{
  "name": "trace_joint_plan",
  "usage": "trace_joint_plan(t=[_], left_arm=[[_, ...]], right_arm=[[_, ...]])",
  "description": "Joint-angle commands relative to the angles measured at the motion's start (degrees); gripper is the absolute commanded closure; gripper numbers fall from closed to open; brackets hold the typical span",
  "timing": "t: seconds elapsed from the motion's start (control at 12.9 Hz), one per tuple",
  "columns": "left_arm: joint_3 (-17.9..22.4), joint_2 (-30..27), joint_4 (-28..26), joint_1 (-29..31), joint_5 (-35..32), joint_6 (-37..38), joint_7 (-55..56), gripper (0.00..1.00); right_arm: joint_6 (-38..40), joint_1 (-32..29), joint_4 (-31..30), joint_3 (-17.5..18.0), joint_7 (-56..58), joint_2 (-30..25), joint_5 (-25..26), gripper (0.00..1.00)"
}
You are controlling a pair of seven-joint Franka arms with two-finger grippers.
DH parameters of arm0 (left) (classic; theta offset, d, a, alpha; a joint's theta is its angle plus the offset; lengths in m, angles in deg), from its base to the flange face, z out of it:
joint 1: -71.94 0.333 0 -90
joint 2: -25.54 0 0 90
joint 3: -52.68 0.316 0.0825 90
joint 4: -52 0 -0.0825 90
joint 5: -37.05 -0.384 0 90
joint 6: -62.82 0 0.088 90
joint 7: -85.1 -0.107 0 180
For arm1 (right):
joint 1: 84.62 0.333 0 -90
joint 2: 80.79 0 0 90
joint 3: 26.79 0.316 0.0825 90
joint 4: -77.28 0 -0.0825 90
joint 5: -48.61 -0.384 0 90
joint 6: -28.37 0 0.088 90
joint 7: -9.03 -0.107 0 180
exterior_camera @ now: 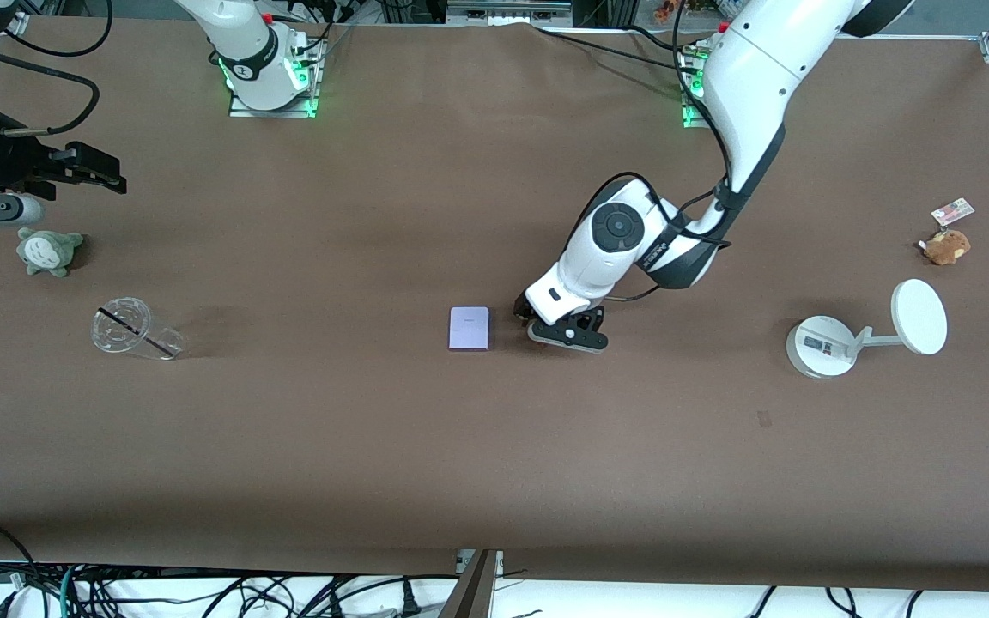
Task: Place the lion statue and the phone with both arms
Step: 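Lower the left gripper and close it on the lion statue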
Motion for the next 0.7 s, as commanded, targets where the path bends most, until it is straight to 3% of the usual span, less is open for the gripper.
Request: trace_joint_plan(t=[0.0,0.08,0.23,0.46,0.62], left_arm=[[0.7,1.8,1.0,-0.7,-5.4,-2.3,1.8,0.26],[0.6,1.9,0.9,-0.7,-5.8,-2.4,1.9,0.52],[0.7,2.0,0.9,-0.7,-5.8,-2.4,2.0,0.78],[0.6,1.6,0.9,-0.5,-5.8,-2.3,2.0,0.90],[0.5,-0.1,0.8,0.2,-5.9,-1.0,1.7,0.92]], right_arm=[[1.1,0.0,1.2,0.1,-0.3,0.3,1.0,0.00],[1.1,0.0,1.2,0.1,-0.3,0.3,1.0,0.00],[1.2,0.0,1.2,0.1,-0.4,0.3,1.0,0.00],[1.6,0.1,1.2,0.2,-0.3,0.3,0.5,0.00],[1.5,0.1,1.3,0.2,-0.1,0.3,0.5,0.00]])
